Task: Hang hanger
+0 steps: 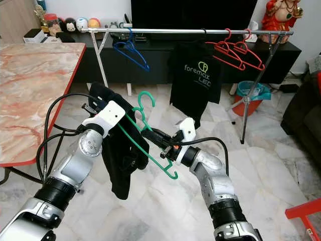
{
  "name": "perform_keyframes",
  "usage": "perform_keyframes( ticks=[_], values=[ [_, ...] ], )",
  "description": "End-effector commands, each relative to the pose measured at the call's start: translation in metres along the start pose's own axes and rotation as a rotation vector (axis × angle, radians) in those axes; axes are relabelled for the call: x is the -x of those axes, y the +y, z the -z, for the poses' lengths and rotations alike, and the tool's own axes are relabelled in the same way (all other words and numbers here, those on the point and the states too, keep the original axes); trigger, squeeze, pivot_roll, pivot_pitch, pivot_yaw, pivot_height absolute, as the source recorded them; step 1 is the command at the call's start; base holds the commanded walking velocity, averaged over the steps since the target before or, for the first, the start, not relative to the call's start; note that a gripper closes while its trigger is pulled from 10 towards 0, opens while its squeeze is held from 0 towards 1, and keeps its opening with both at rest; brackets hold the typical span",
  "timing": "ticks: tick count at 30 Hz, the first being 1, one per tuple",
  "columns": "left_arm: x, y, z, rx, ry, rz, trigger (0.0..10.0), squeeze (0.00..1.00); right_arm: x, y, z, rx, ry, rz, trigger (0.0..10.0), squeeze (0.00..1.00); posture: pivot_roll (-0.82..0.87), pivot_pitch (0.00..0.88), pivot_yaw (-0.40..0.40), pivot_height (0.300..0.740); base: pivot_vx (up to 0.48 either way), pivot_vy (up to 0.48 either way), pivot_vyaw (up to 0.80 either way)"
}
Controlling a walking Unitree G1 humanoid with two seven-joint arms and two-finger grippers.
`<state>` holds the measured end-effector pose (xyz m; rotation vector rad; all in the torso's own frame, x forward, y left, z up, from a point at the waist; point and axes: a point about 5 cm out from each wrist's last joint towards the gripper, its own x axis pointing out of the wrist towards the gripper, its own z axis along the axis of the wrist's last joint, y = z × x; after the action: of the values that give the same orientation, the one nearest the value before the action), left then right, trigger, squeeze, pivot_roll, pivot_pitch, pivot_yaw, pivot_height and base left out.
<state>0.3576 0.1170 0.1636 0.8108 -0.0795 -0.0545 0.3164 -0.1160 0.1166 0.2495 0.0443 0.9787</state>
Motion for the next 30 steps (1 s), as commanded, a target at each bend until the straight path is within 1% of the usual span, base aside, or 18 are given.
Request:
perform_keyframes(
  ticks=[1, 5, 7, 13, 15, 16, 17, 22, 25, 26, 28, 30],
  values=[
    [-0.003, 0.007, 0.001, -0.008, 0.005, -0.025, 0.0, 0.00, 0.001, 0.001, -0.008, 0.047, -0.017, -0.010, 0.0, 0.00, 0.10, 0.000, -0.038, 0.740, 0.000, 0.000, 0.00],
    [-0.003, 0.008, 0.001, -0.004, 0.004, -0.031, 0.0, 0.00, 0.002, 0.001, -0.004, 0.044, -0.002, -0.006, 0.0, 0.00, 0.10, 0.000, -0.038, 0.740, 0.000, 0.000, 0.00],
    [-0.003, 0.009, 0.002, -0.002, 0.005, -0.033, 0.0, 0.00, 0.004, 0.002, 0.002, 0.046, 0.022, -0.004, 0.0, 0.00, 0.10, 0.000, -0.037, 0.740, 0.000, 0.000, 0.00],
    [-0.003, 0.009, 0.002, -0.002, 0.007, -0.033, 0.0, 0.00, 0.006, 0.002, 0.006, 0.043, 0.041, -0.004, 0.0, 0.00, 0.10, 0.000, -0.037, 0.740, 0.000, 0.000, 0.00],
    [-0.003, 0.008, 0.001, 0.003, 0.007, -0.034, 0.0, 0.00, 0.009, 0.002, 0.008, 0.046, 0.056, -0.007, 0.0, 0.00, 0.10, 0.000, -0.039, 0.740, 0.000, 0.000, 0.00],
    [-0.003, 0.009, 0.001, 0.014, 0.005, -0.040, 0.0, 0.00, 0.013, 0.004, 0.011, 0.051, 0.083, -0.025, 0.0, 0.00, 0.10, 0.000, -0.041, 0.740, 0.000, 0.000, 0.00],
    [-0.003, 0.009, 0.001, 0.014, 0.005, -0.040, 0.0, 0.00, 0.013, 0.004, 0.011, 0.051, 0.083, -0.025, 0.0, 0.00, 0.10, 0.000, -0.041, 0.740, 0.000, 0.000, 0.00],
    [-0.004, 0.012, 0.000, 0.025, 0.000, -0.056, 0.0, 0.00, 0.026, 0.007, 0.021, 0.069, 0.187, -0.082, 0.0, 0.00, 0.09, 0.000, -0.044, 0.740, 0.000, 0.000, 0.00],
    [-0.004, 0.013, 0.000, 0.025, 0.003, -0.062, 0.0, 0.00, 0.037, 0.008, 0.031, 0.098, 0.290, -0.114, 0.0, 0.00, 0.09, 0.000, -0.047, 0.740, 0.000, 0.000, 0.00],
    [-0.005, 0.013, 0.001, 0.025, 0.006, -0.065, 0.0, 0.00, 0.044, 0.008, 0.036, 0.101, 0.339, -0.117, 0.0, 0.00, 0.09, 0.000, -0.047, 0.740, 0.000, 0.000, 0.00],
    [-0.005, 0.013, 0.001, 0.025, 0.006, -0.065, 0.0, 0.00, 0.044, 0.008, 0.036, 0.101, 0.339, -0.117, 0.0, 0.00, 0.09, 0.000, -0.047, 0.740, 0.000, 0.000, 0.00],
    [-0.005, 0.013, 0.002, 0.025, 0.010, -0.065, 0.0, 0.00, 0.053, 0.007, 0.043, 0.108, 0.415, -0.122, 0.0, 0.00, 0.08, 0.000, -0.048, 0.740, 0.000, 0.000, 0.00]
  ],
)
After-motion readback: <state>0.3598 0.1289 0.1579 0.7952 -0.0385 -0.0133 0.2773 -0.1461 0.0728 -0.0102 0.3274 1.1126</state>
